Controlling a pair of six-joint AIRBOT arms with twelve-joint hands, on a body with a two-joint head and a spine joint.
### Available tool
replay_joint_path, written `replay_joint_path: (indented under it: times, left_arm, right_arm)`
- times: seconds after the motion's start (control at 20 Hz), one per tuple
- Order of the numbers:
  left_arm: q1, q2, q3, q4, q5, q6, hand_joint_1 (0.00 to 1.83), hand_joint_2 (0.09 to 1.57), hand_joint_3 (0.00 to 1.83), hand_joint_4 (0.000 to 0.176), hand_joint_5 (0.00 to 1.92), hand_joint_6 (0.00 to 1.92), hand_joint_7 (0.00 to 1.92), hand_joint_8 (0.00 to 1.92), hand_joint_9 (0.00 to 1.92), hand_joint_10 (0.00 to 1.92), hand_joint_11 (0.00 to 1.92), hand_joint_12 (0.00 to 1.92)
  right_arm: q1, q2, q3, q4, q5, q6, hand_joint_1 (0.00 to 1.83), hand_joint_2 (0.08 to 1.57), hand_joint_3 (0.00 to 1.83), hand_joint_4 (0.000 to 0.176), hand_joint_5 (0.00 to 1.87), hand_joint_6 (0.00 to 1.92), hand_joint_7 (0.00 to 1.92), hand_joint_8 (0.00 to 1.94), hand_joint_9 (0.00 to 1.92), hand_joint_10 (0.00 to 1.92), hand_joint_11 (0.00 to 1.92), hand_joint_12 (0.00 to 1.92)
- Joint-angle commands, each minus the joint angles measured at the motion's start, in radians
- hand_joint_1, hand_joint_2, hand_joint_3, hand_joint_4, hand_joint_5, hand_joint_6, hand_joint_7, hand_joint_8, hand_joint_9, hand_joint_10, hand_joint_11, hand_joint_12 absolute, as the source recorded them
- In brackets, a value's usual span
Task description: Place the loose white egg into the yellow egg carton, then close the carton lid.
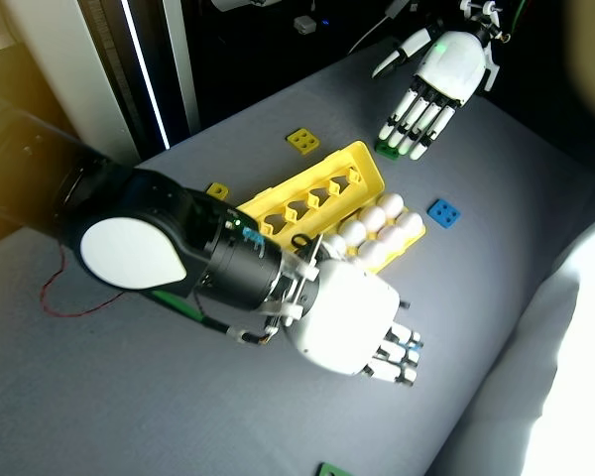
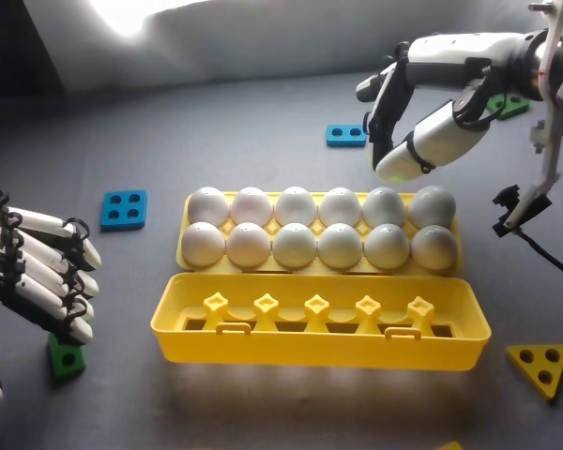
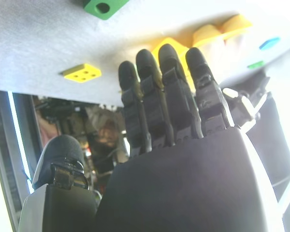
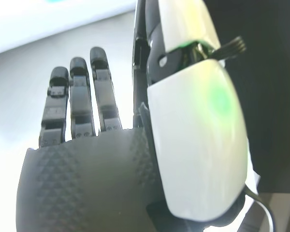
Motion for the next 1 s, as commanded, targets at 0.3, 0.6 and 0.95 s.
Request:
replay_joint_path:
  times: [0.3,0.6,0.95]
  left_arm:
    - [-0.007,0.013,0.005,-0.062,-0.055,-0.003,0.0,1.19,0.0,0.0,0.56,0.0,0.53,0.0,0.42,0.0,0.0,0.6]
    - [-0.01,0.019,-0.019,-0.062,-0.055,-0.002,0.0,1.21,0.0,0.0,0.56,0.0,0.52,0.0,0.41,0.0,0.0,0.58]
    - [-0.002,0.027,-0.055,-0.062,-0.044,0.01,0.0,1.2,0.0,0.0,0.57,0.0,0.54,0.0,0.42,0.0,0.0,0.57]
  right_arm:
    - [0.047,0.156,-0.17,-0.136,0.098,-0.306,1.09,1.0,0.0,0.176,1.24,0.54,0.28,0.0,0.15,0.0,0.0,0.05]
    - [0.007,0.316,-0.336,-0.377,0.134,-0.305,1.09,1.01,0.0,0.176,1.23,0.56,0.3,0.0,0.16,0.0,0.0,0.03]
    - [-0.097,0.505,-0.437,-0.546,0.362,-0.105,1.09,1.0,0.0,0.176,1.25,0.53,0.31,0.0,0.17,0.0,0.01,0.0]
